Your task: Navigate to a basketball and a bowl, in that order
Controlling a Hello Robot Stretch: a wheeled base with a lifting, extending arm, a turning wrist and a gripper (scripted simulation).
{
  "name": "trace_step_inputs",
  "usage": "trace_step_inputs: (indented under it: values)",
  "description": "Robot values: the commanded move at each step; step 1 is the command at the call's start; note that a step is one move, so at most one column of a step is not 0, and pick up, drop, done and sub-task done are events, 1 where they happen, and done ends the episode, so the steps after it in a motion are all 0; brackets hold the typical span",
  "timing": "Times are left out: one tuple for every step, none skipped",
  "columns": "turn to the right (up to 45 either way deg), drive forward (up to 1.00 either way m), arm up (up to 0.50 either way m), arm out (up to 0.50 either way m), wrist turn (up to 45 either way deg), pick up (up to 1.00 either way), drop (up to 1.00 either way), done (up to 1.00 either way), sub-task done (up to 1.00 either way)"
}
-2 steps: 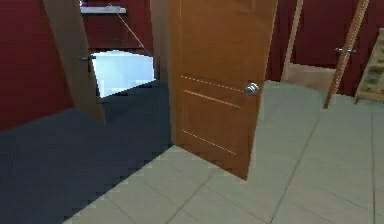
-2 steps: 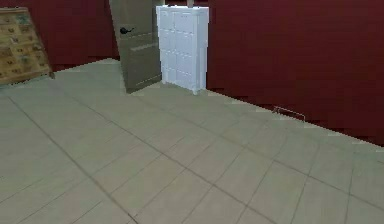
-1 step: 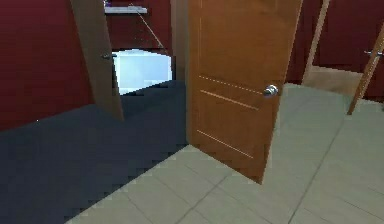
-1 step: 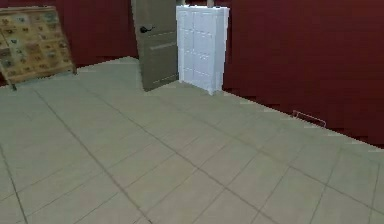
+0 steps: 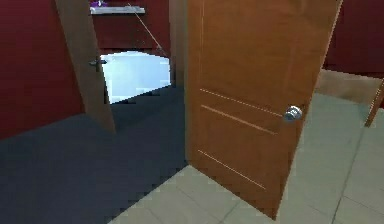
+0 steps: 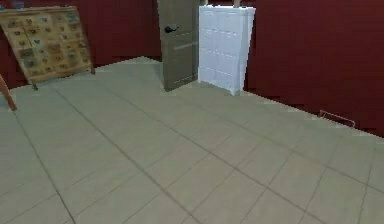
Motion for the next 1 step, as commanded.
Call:
trace_step_inputs:
  values:
    - [-18.0,0.00,0.00,0.00,0.0,0.00,0.00,0.00,0.00]
